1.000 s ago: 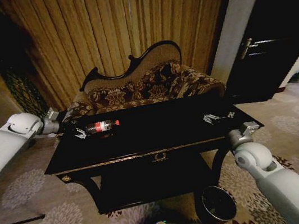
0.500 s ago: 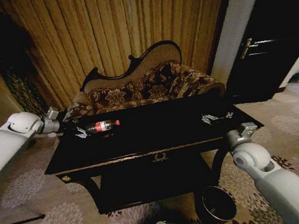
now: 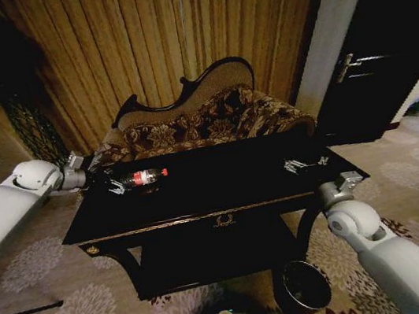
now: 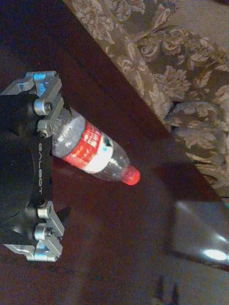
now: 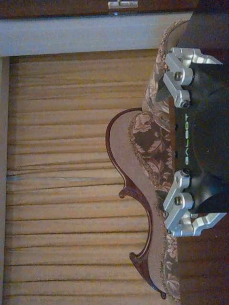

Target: Move to the front of the table and place the trash on the table into the trash bin.

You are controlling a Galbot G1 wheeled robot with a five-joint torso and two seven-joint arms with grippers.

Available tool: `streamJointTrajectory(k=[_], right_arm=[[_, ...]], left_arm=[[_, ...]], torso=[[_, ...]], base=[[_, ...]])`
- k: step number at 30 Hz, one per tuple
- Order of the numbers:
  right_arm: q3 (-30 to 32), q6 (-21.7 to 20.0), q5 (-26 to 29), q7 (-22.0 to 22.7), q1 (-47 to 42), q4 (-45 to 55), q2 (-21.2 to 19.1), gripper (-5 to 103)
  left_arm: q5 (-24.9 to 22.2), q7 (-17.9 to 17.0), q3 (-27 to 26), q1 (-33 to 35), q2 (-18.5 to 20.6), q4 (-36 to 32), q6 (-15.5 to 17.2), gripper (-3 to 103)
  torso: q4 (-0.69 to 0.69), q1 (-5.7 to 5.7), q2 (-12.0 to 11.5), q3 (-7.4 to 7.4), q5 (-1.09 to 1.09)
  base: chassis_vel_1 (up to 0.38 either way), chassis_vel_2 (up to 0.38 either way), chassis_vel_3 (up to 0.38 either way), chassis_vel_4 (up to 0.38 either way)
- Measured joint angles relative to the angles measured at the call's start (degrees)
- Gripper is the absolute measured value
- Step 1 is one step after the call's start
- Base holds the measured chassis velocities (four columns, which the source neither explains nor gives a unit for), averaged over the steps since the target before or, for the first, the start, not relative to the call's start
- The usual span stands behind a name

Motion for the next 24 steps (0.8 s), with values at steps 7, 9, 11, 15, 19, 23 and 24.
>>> streamJointTrajectory(k=[7,9,11,15,19,23,24], right_arm=[[-0.2,0.1,-0.3,0.0,-0.1,-0.1,0.1,100],[-0.2,0.1,-0.3,0.0,-0.1,-0.1,0.1,100],[-0.2,0.1,-0.3,0.0,-0.2,-0.2,0.2,100],[-0.1,0.3,-0.5,0.0,-0.3,-0.5,0.5,100],[-0.1,0.4,-0.7,0.0,-0.3,-0.8,0.7,100],[-0.2,0.5,-0.9,-0.1,-0.2,-0.8,1.0,100],[-0.1,0.6,-0.9,-0.1,-0.3,-0.8,1.0,100]], left_arm=[[-0.5,-0.5,-1.7,0.8,0.1,0.0,0.4,100],[-0.1,-0.5,-1.7,0.7,0.2,0.5,0.2,100],[1.8,0.2,-1.5,0.3,0.3,2.0,-0.8,100],[6.6,2.6,1.4,-1.8,0.5,4.6,-3.9,100],[10.0,4.5,3.7,-4.3,-0.2,6.8,-5.7,100],[10.5,5.0,5.1,-6.2,-1.5,8.6,-5.9,100],[10.5,5.2,5.8,-6.9,-1.9,9.1,-6.0,100]], torso=[[-0.02,0.0,0.0,0.0,0.01],[-0.02,0.0,0.0,0.0,0.01],[-0.01,0.0,0.0,0.0,0.01],[0.0,0.0,0.0,0.0,0.0],[0.0,0.0,0.0,0.0,0.01],[-0.02,0.0,0.0,0.0,0.01],[-0.03,0.0,0.0,0.0,0.01]], base=[[0.0,0.0,0.0,0.0],[0.0,0.0,0.0,0.0],[0.0,0.0,0.0,0.0],[0.0,0.0,0.0,0.0],[0.0,0.0,0.0,0.0],[0.0,0.0,0.0,0.0],[0.0,0.0,0.0,0.0]])
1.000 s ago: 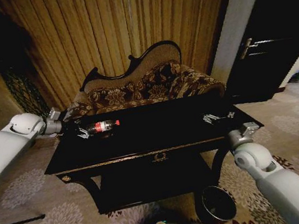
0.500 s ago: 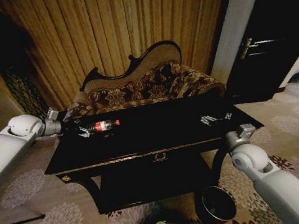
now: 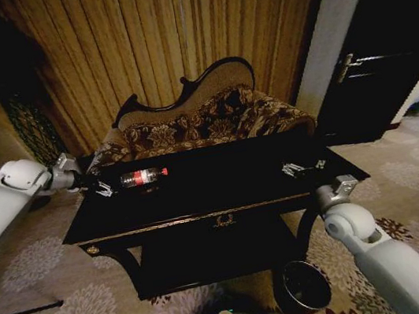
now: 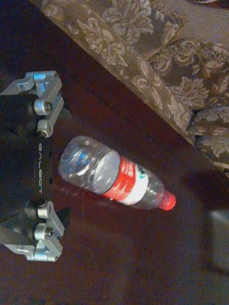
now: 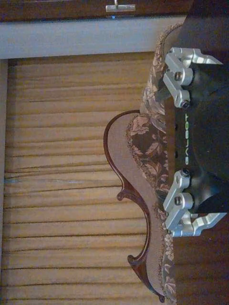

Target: Move to the front of the table and place the trash on the table into the trash bin.

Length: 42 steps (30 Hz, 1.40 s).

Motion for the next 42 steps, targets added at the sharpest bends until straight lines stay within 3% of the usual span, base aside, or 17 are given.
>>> streamJointTrajectory(k=[14,42], right_arm=[[0.5,0.8,-0.1,0.0,-0.1,-0.4,0.1,100],[0.6,1.0,0.5,0.0,1.2,-0.8,-2.0,100]], left_arm=[[-4.4,0.1,0.8,0.2,-0.5,-0.4,1.1,100],[-4.5,1.4,1.5,1.7,0.5,-0.2,-0.1,100]], torso=[[0.02,0.0,0.0,0.0,-0.01],[0.02,0.0,0.0,0.0,0.0]], base=[[0.0,0.0,0.0,0.0],[0.0,0.0,0.0,0.0]])
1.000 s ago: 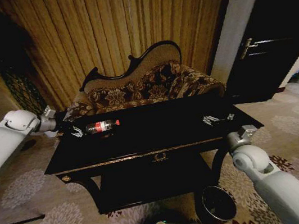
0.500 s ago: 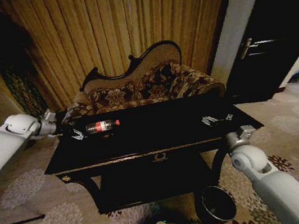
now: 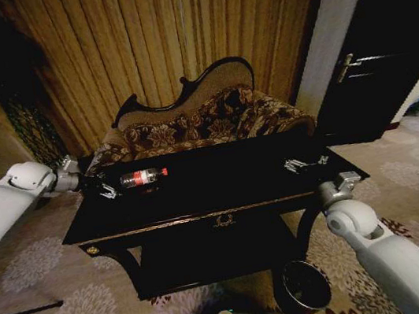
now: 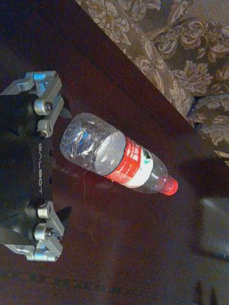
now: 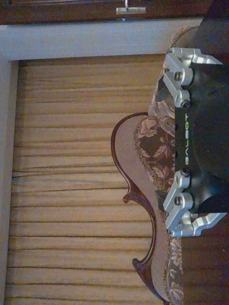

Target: Move to the front of the table and place the trash on the table into the trash bin.

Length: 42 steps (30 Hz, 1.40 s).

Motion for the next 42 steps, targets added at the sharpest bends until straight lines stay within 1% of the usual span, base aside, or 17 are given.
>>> streamJointTrajectory(k=[5,12,15,25,36,42], right_arm=[[0.2,0.0,0.1,0.0,0.0,0.0,-0.2,100],[1.3,-0.3,2.0,0.0,0.6,1.2,-2.5,100],[1.3,-0.5,2.2,0.0,0.8,1.2,-2.8,100],[0.9,-0.5,1.6,0.0,0.5,0.8,-2.0,100],[-0.2,-0.5,1.0,0.0,0.9,0.4,-1.5,100],[-0.2,-0.6,0.8,0.0,0.7,0.4,-1.4,100]], left_arm=[[-0.2,0.6,0.2,0.0,0.0,0.1,-0.3,100],[-0.2,0.7,0.1,0.5,0.0,-0.3,-0.4,100],[-0.5,0.7,-0.3,1.1,0.2,-1.1,-0.4,100],[-1.2,0.7,-1.2,1.4,0.2,-2.8,-0.2,100],[-3.4,-0.3,-2.9,2.2,1.5,-9.6,1.0,100],[-3.9,-0.8,-3.7,2.9,1.6,-11.7,1.5,100]], torso=[[0.0,0.0,0.0,0.0,0.0],[0.0,0.0,0.0,0.0,0.0],[0.0,0.0,0.0,0.0,-0.01],[0.0,0.0,0.0,0.0,0.0],[0.0,0.0,0.0,0.0,0.0],[0.0,0.0,0.0,0.0,0.0]], base=[[0.0,0.0,0.0,0.0],[0.0,0.0,0.0,0.0],[0.0,0.0,0.0,0.0],[0.0,0.0,0.0,0.0],[0.0,0.0,0.0,0.0],[0.0,0.0,0.0,0.0]])
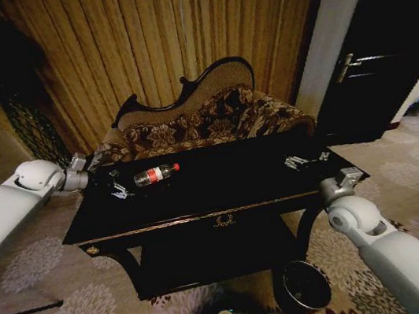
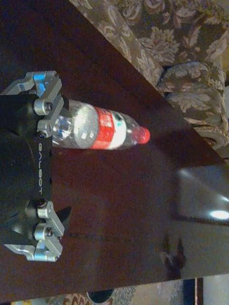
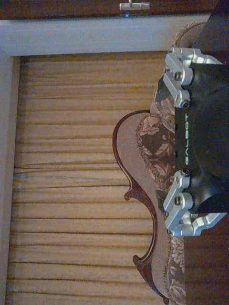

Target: Move to the front of the table and place the trash on the table into the trash bin.

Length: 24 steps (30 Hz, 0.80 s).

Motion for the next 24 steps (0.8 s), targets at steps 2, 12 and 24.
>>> streamJointTrajectory(k=[2,12,24], right_arm=[[0.1,0.0,-0.1,0.0,-0.2,0.0,0.2,100],[0.3,0.0,-0.3,0.0,-0.6,0.0,0.5,100],[-0.2,0.0,-0.9,-0.1,-0.4,-0.6,0.8,100]], left_arm=[[-0.3,-0.3,-0.4,0.4,0.1,-1.3,0.2,100],[-1.1,-0.7,-1.8,-0.4,0.4,0.4,0.4,100],[1.3,0.9,-1.1,-0.7,-0.8,11.1,-2.6,100]], torso=[[0.0,0.0,0.0,0.0,0.0],[0.0,0.0,0.0,0.0,0.01],[0.0,0.0,0.0,0.0,-0.01]], base=[[0.0,0.0,0.0,0.0],[0.0,0.0,0.0,0.0],[0.0,0.0,0.0,0.0]])
